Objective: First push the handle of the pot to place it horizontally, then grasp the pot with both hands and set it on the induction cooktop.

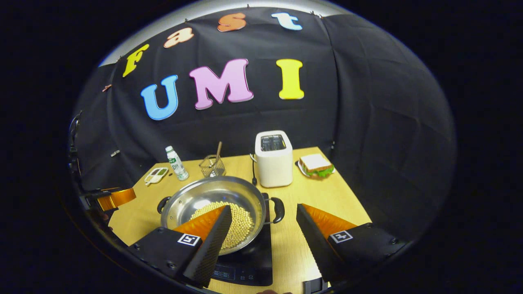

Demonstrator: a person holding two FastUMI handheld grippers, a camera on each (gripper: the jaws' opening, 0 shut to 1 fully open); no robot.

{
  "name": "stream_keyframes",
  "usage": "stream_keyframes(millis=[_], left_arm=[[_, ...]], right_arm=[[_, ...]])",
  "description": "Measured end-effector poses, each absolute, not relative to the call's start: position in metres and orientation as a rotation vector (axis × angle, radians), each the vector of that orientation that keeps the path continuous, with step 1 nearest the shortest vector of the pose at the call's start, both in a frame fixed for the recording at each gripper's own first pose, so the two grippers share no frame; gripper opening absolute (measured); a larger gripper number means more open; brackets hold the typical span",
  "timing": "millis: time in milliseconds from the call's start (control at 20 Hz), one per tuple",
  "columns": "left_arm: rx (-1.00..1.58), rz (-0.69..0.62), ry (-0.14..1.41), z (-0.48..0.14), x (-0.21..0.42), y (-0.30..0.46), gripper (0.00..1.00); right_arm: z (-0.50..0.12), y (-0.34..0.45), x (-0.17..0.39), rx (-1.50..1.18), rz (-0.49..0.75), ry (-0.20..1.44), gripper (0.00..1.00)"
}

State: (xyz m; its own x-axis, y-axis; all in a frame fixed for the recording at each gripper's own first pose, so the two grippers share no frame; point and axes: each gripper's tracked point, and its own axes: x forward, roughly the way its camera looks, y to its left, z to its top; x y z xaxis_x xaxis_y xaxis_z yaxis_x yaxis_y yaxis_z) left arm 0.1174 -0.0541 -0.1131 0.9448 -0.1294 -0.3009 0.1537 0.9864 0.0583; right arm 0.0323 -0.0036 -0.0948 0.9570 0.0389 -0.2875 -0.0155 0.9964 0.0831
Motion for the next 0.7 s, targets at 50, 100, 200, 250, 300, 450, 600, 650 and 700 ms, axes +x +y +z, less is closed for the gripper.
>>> stream_keyframes(millis=[50, 100, 200, 250, 300, 450, 600, 650, 700], left_arm=[[0.081, -0.146, 0.27, -0.1, 0.105, -0.05, 0.97], [0.078, -0.143, 0.245, -0.088, 0.093, -0.046, 0.97], [0.057, -0.134, 0.194, -0.066, 0.069, -0.037, 0.97], [0.046, -0.128, 0.17, -0.058, 0.058, -0.032, 0.97], [0.044, -0.117, 0.149, -0.05, 0.046, -0.026, 0.96], [0.068, -0.084, 0.089, -0.031, 0.013, -0.007, 0.96], [0.065, -0.049, 0.053, -0.025, -0.021, 0.006, 0.97], [0.066, -0.039, 0.039, -0.025, -0.033, 0.01, 0.96], [0.059, -0.034, 0.021, -0.025, -0.045, 0.013, 0.96]], right_arm=[[-0.078, 0.0, 0.025, 0.075, 0.037, 0.244, 0.98], [-0.062, 0.005, 0.015, 0.073, 0.049, 0.192, 0.99], [-0.031, 0.013, -0.002, 0.067, 0.065, 0.096, 0.98], [-0.019, 0.016, -0.011, 0.061, 0.07, 0.057, 0.98], [-0.008, 0.018, -0.019, 0.055, 0.075, 0.019, 0.98], [0.008, 0.021, -0.042, 0.064, 0.069, -0.03, 0.98], [0.008, 0.017, -0.065, 0.088, 0.06, -0.032, 0.98], [0.008, 0.012, -0.072, 0.082, 0.049, -0.038, 0.98], [0.006, 0.003, -0.079, 0.075, 0.029, -0.046, 0.98]])
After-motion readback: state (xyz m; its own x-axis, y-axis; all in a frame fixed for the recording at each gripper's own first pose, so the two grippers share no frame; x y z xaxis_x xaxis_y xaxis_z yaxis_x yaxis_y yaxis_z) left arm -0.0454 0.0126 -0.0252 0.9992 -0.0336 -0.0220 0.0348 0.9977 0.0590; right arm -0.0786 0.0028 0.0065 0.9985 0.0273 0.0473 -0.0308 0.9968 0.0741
